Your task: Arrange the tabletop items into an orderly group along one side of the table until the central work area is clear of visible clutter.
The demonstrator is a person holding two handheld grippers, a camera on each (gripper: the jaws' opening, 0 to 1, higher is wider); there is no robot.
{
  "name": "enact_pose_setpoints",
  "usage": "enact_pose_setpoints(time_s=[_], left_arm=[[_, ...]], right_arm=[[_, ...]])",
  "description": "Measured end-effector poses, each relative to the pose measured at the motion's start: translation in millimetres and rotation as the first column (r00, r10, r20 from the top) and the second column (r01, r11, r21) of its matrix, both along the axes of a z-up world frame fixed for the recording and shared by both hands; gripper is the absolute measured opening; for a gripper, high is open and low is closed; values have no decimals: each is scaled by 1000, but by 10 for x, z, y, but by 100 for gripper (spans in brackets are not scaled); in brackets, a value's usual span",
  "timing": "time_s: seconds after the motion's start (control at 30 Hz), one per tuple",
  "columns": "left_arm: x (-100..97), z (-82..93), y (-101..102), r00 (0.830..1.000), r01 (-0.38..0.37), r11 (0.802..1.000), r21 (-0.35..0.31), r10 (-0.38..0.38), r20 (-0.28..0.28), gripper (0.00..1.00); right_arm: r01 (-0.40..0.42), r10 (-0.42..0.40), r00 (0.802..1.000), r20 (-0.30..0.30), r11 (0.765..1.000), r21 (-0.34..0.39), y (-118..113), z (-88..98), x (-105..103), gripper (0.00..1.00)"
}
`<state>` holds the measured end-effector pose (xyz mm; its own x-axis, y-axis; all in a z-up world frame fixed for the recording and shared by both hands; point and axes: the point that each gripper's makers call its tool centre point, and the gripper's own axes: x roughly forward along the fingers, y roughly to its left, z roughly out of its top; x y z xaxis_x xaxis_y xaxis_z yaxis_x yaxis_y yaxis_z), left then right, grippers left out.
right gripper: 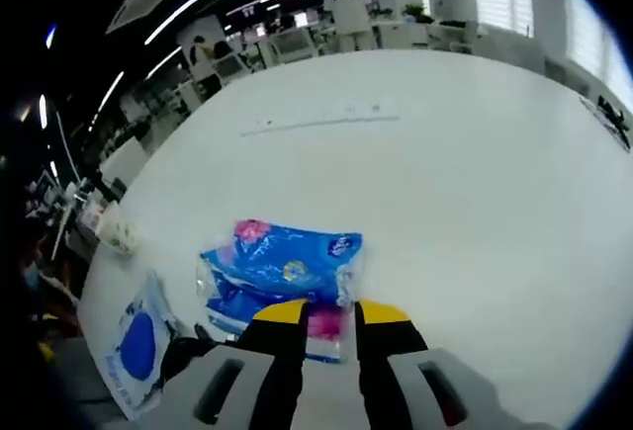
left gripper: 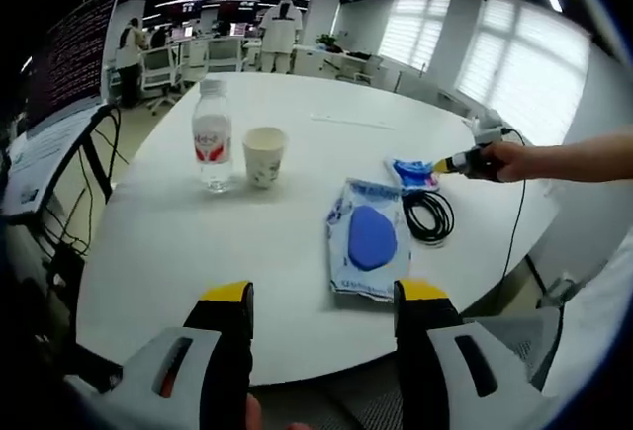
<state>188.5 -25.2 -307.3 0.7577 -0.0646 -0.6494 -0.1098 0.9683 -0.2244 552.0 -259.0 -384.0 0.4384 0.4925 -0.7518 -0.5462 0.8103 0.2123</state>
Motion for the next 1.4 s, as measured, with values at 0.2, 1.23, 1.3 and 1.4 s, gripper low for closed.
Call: enact_pose_setpoints(time_s=[0.2, 1.23, 1.3, 1.4], left_arm=[[19, -18, -109, 999, 51, 999, -11, -52, -7, 56], [43, -354, -403, 987, 87, 986, -144, -105, -124, 50], [62, -365, -447, 986, 87, 983, -160, -108, -130, 49], [103, -398, -480, 980, 111, 985, -136, -130, -147, 49]], right_arm=[[-4, 5, 1000, 29, 1000, -6, -14, 100, -4, 17], [-392, 392, 918, 53, 920, -27, 760, 202, -772, 17], [-407, 408, 912, 49, 913, -25, 803, 177, -824, 16], [-433, 434, 900, 38, 901, -29, 847, 170, -978, 16]])
